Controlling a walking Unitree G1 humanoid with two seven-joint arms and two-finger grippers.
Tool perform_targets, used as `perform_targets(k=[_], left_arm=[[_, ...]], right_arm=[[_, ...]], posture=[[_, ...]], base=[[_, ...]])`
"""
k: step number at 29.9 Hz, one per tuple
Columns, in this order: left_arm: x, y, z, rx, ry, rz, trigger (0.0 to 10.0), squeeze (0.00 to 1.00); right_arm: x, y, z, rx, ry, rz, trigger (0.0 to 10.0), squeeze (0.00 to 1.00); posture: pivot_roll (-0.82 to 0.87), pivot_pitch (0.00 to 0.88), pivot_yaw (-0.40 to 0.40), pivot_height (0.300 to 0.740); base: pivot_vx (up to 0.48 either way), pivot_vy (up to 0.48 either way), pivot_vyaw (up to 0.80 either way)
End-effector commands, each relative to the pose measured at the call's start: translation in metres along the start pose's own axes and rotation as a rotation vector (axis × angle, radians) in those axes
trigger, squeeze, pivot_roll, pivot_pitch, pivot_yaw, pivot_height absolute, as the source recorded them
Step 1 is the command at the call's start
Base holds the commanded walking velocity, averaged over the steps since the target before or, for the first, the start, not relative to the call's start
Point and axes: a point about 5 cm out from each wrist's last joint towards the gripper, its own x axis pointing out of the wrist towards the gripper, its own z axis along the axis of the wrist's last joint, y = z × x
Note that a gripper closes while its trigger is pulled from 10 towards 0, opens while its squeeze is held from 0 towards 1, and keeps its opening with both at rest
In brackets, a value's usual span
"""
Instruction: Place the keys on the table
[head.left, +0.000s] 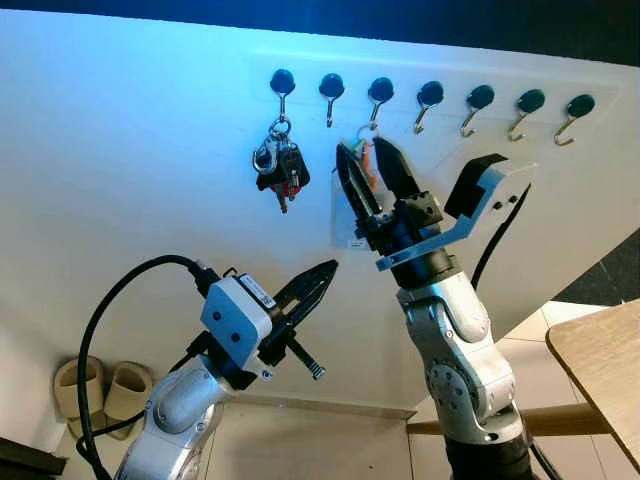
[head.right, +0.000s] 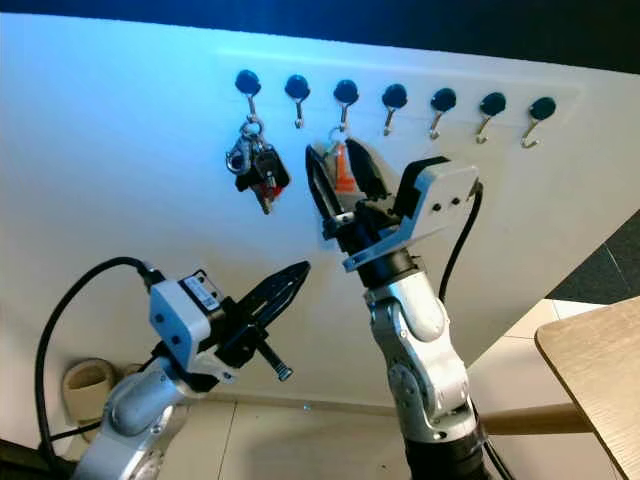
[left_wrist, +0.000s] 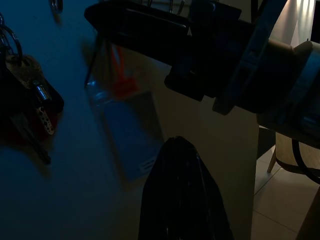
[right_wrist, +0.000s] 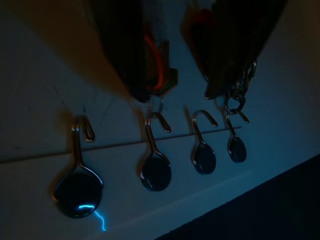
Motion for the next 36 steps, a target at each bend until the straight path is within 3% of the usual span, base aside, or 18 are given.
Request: perform_targets(k=[1, 13, 25, 36], left_arm=[[-0.002, -0.003, -0.001, 0.000, 0.008, -0.014, 10.0, 0.00], [-0.002, -0.004, -0.001, 0.000, 0.009, -0.017, 10.0, 0.00], [-0.003, -0.004, 0.000, -0.002, 0.010, -0.021, 10.0, 0.00], [-0.003, -0.004, 0.000, -0.004, 0.012, -0.022, 10.0, 0.00]], right_arm=[[0.000, 0.000, -0.001, -0.004, 0.007, 0.010, 3.4, 0.00], [0.001, 0.000, 0.000, -0.007, 0.000, 0.014, 2.6, 0.00], [0.001, 0.002, 0.008, -0.024, -0.035, 0.008, 0.6, 0.00], [0.005, 0.016, 0.010, -0.004, -0.044, 0.092, 0.9, 0.00]], posture=[[0.08, 0.156, -0.053, 0.740], [0.08, 0.155, -0.052, 0.740], [0.08, 0.159, -0.046, 0.740], [0.08, 0.162, -0.047, 0.740]], base=[[0.000, 0.000, 0.00], [0.000, 0.000, 0.00], [0.000, 0.000, 0.00], [0.000, 0.000, 0.00]])
